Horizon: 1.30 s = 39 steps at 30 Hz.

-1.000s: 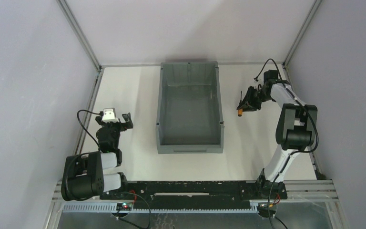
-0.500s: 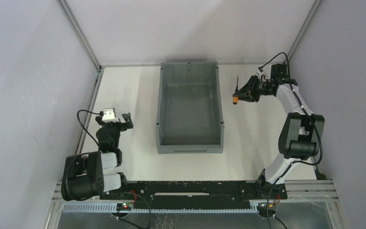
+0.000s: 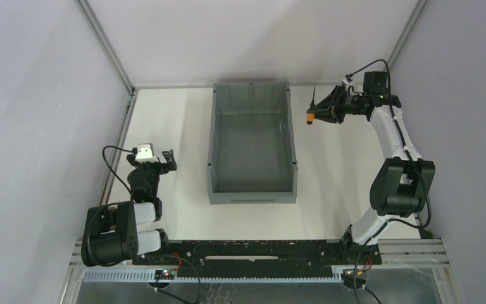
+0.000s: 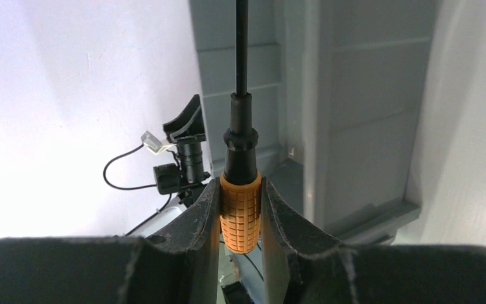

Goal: Put the screwdriver in the bin
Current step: Place the screwdriver in the bin.

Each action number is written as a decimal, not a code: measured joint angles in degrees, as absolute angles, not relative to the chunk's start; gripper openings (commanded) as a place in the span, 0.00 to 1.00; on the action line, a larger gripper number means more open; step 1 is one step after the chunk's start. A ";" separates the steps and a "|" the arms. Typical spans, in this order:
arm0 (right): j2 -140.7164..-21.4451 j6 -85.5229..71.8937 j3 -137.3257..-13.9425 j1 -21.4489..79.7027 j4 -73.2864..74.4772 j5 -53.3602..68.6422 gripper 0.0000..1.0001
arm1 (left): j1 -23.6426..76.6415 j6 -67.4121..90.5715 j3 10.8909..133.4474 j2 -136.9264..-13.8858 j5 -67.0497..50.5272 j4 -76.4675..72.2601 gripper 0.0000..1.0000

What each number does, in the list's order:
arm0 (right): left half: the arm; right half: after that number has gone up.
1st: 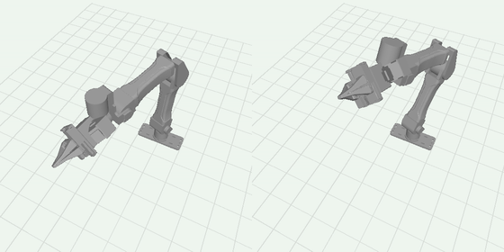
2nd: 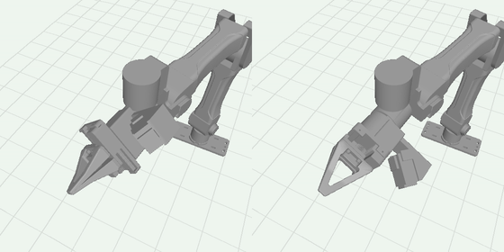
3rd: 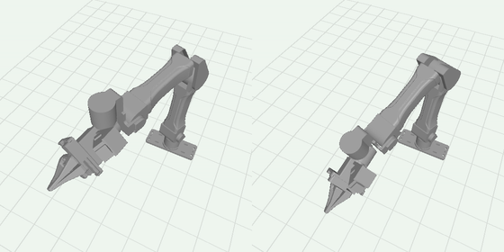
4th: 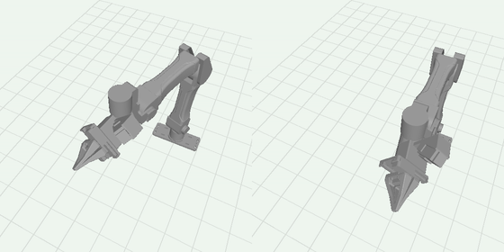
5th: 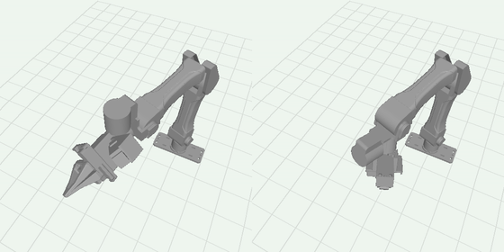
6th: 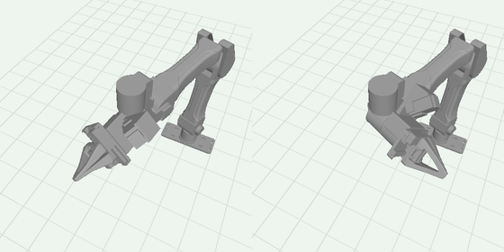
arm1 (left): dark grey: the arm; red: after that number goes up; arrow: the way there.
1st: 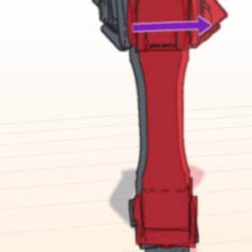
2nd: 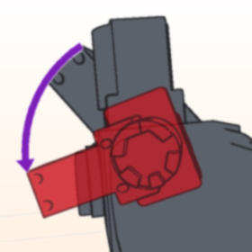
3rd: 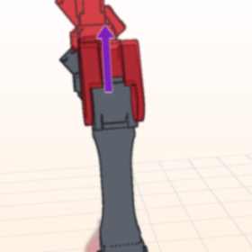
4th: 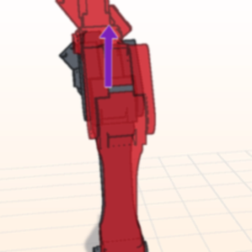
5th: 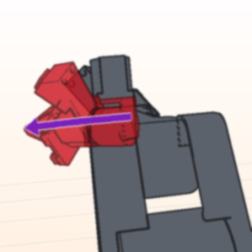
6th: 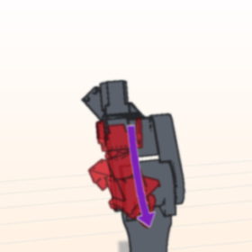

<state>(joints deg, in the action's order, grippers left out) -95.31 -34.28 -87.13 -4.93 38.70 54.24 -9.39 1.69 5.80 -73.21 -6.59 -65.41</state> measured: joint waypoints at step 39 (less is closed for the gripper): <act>-123.09 -39.70 -137.86 33.45 76.40 3.79 0.15 | -9.39 1.69 5.80 -73.21 -6.59 -65.43 1.00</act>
